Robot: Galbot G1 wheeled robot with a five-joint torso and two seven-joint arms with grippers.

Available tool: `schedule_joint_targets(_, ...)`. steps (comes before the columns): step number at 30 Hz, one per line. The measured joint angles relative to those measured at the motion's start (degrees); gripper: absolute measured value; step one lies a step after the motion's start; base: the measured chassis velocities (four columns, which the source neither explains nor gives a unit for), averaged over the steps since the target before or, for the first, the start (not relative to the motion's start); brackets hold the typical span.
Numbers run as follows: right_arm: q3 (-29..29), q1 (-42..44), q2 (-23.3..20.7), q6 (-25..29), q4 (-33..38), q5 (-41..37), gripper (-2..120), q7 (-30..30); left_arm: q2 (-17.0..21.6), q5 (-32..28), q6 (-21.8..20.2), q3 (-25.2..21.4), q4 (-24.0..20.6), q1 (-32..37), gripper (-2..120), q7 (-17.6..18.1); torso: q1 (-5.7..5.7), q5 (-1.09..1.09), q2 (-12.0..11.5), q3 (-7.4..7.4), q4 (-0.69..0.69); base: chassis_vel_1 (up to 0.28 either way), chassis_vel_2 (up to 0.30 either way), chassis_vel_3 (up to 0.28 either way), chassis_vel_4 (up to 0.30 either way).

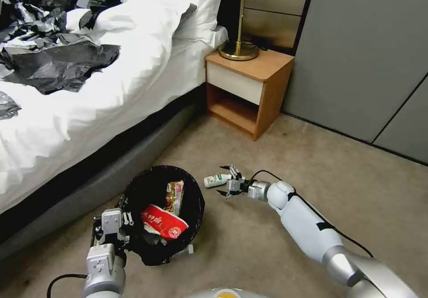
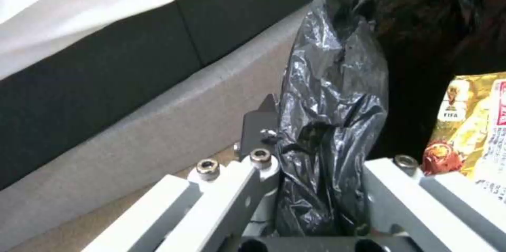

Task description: Pick up the trash bin, then pick up the garbage from the floor and place it into the trash bin.

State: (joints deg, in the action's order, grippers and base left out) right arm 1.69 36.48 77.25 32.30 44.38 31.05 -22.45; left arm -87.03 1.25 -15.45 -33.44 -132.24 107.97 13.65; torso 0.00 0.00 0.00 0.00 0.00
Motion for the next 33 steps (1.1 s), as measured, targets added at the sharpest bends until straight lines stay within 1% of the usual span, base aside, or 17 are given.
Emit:
schedule_joint_targets(2, -0.21, -0.32, 0.30, 0.16, -1.15, 0.07, 100, 0.15, -0.03, 0.07, 0.05, -0.01, 0.07, 0.13, 3, 0.00, 0.00, 0.00, 0.00, 0.00, 0.00, 0.000, 0.000, 0.000, 0.000)
schedule_joint_targets(5, -0.63, -1.42, 1.27, 1.27, -5.03, 0.28, 100, 0.72, -0.16, 0.33, 0.12, -0.09, 0.14, 0.47, 3, 0.00, 0.00, 0.00, 0.00, 0.00, 0.00, 0.000, 0.000, 0.000, 0.000)
schedule_joint_targets(9, -0.82, -2.33, 1.78, 1.95, -7.20, 0.33, 100, 1.05, -0.29, 0.65, 0.14, -0.16, 0.19, 0.67, 3, 0.00, 0.00, 0.00, 0.00, 0.00, 0.00, 0.000, 0.000, 0.000, 0.000)
schedule_joint_targets(14, -0.90, -2.84, 2.20, 2.08, -7.69, 0.04, 100, 1.05, -0.51, 0.97, 0.17, -0.13, 0.43, 0.79, 3, 0.00, 0.00, 0.00, 0.00, 0.00, 0.00, 0.000, 0.000, 0.000, 0.000)
schedule_joint_targets(17, -1.38, -3.40, 3.15, 2.12, -9.08, -0.40, 100, 1.05, -0.69, 1.29, 0.20, 0.03, 0.70, 0.86, 3, 0.00, 0.00, 0.00, 0.00, 0.00, 0.00, 0.000, 0.000, 0.000, 0.000)
schedule_joint_targets(20, -1.66, -3.82, 4.03, 2.12, -10.45, -1.13, 100, 1.05, -0.77, 1.50, 0.21, 0.09, 0.89, 0.95, 3, 0.00, 0.00, 0.00, 0.00, 0.00, 0.00, 0.000, 0.000, 0.000, 0.000)
schedule_joint_targets(23, -2.00, -4.92, 5.61, 1.75, -13.79, -3.02, 100, 1.10, -0.84, 1.89, 0.21, 0.03, 0.94, 1.22, 3, 0.00, 0.00, 0.00, 0.00, 0.00, 0.00, 0.000, 0.000, 0.000, 0.000)
schedule_joint_targets(33, -1.24, -6.40, 6.30, 0.47, -16.38, -6.80, 100, 0.09, -1.27, 2.68, 0.27, 0.00, 0.56, 1.80, 3, -0.01, 0.00, 0.00, 0.00, 0.00, 0.00, 0.000, 0.000, 0.000, 0.000)
